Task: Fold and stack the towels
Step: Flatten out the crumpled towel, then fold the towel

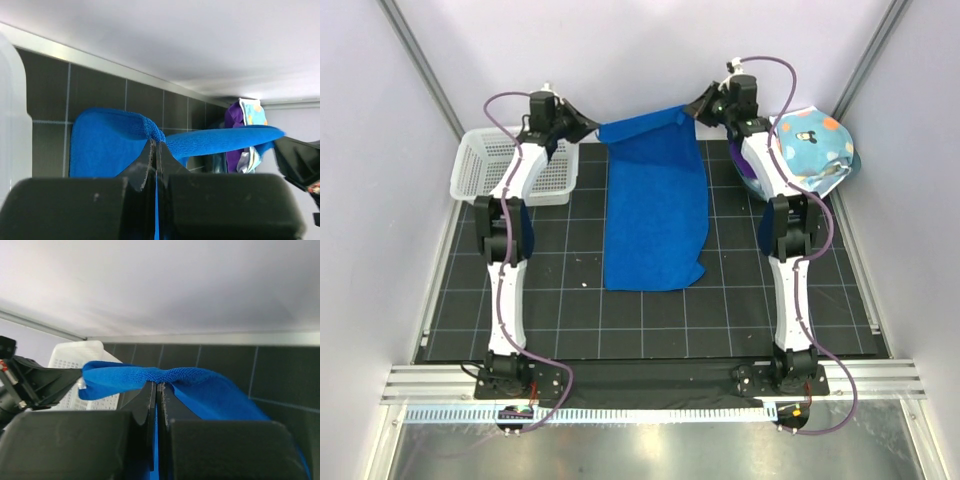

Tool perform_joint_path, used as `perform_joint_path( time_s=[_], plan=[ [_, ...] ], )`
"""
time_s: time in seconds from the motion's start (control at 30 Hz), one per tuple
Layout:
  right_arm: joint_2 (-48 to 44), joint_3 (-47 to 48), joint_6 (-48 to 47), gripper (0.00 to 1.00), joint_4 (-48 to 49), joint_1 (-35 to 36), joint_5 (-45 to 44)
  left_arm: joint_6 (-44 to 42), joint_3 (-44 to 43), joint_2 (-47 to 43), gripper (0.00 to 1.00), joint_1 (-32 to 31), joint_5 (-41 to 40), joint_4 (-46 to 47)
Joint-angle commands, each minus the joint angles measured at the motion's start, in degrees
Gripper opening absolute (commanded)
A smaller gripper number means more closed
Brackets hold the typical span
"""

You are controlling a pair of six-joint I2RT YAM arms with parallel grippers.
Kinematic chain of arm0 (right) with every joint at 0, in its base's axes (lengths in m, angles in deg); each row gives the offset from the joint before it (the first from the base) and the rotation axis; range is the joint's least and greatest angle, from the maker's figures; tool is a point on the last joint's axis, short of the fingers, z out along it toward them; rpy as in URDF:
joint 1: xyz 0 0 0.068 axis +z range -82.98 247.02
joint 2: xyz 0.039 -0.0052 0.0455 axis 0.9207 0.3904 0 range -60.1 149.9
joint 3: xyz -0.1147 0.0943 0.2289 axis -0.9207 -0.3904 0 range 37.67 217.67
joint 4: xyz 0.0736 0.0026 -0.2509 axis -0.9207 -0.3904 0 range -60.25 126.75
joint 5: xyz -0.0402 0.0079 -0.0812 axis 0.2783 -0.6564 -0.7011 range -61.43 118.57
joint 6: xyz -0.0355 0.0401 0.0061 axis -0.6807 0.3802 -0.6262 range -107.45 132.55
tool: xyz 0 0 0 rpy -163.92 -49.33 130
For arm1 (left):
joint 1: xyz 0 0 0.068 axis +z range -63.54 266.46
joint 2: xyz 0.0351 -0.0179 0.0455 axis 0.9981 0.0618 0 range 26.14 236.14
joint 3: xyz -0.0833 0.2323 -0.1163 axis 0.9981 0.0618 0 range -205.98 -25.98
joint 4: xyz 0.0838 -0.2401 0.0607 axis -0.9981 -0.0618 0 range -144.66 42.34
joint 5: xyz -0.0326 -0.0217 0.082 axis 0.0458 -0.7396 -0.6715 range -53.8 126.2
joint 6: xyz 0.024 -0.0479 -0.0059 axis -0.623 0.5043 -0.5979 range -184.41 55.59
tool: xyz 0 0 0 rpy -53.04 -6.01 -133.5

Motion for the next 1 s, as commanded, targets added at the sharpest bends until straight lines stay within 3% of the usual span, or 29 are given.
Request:
perform_joint_path(
  time_s=[0.0, 0.2, 0.7, 0.97],
  plan=[
    [-6.2, -5.1, 0.5, 0.01, 2.3, -0.4, 0.5, 0.3, 5.3, -7.3, 0.0, 0.5, 1.9, 4.6],
    [-15.8, -23.2, 0.2, 0.01, 3.1, 0.0, -1.9, 0.0, 18.0, -14.4, 0.0, -0.1, 3.3, 6.0],
    [-35.6, -54.2, 1.7, 0.01, -3.0, 0.7, -4.6, 1.1, 46.7, -31.6, 0.0, -6.1, 0.7, 3.7],
    [-47.2, -73.6, 1.4, 0.01, -4.0, 4.6, -9.1, 0.8, 61.8, -38.4, 0.0, -8.9, -0.1, 2.7]
  ],
)
